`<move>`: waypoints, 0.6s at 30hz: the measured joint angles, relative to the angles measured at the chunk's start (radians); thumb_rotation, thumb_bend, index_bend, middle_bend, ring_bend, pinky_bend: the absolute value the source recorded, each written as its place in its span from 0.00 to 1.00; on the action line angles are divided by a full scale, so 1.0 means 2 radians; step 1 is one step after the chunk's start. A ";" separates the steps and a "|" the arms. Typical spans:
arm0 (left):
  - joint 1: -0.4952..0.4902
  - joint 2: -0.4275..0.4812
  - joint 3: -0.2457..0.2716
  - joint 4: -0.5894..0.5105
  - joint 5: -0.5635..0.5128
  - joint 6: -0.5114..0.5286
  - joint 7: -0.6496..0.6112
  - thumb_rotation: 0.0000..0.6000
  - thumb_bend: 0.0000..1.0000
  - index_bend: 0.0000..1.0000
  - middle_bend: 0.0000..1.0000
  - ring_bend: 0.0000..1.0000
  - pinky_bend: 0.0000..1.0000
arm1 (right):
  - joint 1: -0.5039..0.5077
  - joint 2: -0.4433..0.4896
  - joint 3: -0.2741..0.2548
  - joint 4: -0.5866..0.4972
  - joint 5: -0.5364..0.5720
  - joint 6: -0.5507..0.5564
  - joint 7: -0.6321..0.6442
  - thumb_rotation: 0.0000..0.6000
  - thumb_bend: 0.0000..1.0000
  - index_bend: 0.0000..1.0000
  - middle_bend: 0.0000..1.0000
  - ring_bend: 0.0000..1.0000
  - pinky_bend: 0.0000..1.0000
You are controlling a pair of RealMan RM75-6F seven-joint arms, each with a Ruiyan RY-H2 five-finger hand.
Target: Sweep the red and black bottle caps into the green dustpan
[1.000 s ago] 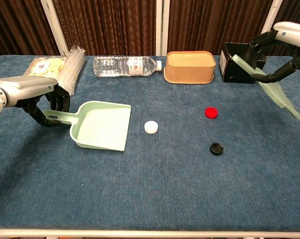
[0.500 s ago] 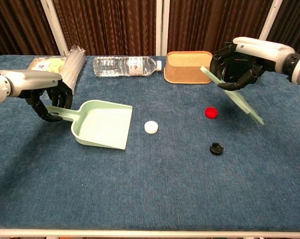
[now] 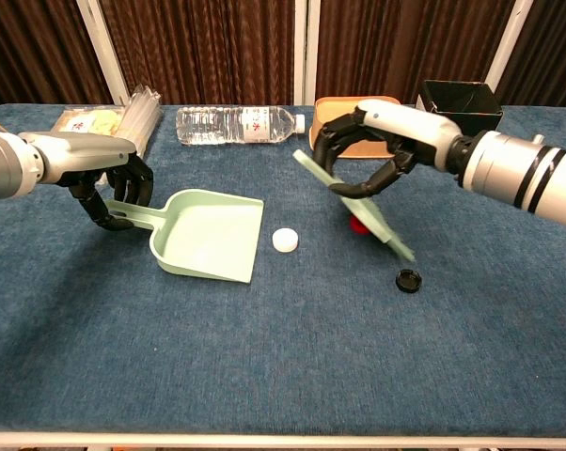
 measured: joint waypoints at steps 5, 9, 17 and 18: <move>-0.006 -0.002 0.003 -0.002 -0.003 0.007 0.005 1.00 0.38 0.55 0.55 0.42 0.28 | 0.004 -0.014 -0.010 -0.001 -0.009 0.027 0.035 1.00 0.40 0.78 0.68 0.32 0.20; -0.009 -0.002 0.006 -0.010 -0.001 0.012 0.010 1.00 0.38 0.55 0.55 0.42 0.28 | -0.004 -0.009 -0.011 -0.018 -0.009 0.057 0.042 1.00 0.43 0.79 0.69 0.32 0.20; -0.016 0.001 0.011 -0.028 0.007 0.023 0.016 1.00 0.38 0.55 0.55 0.42 0.28 | -0.049 0.061 -0.021 -0.097 0.001 0.103 -0.011 1.00 0.53 0.79 0.69 0.33 0.20; -0.016 0.000 0.010 -0.029 0.007 0.024 0.017 1.00 0.38 0.55 0.55 0.42 0.28 | -0.056 0.068 -0.023 -0.107 0.003 0.106 -0.022 1.00 0.54 0.79 0.69 0.33 0.20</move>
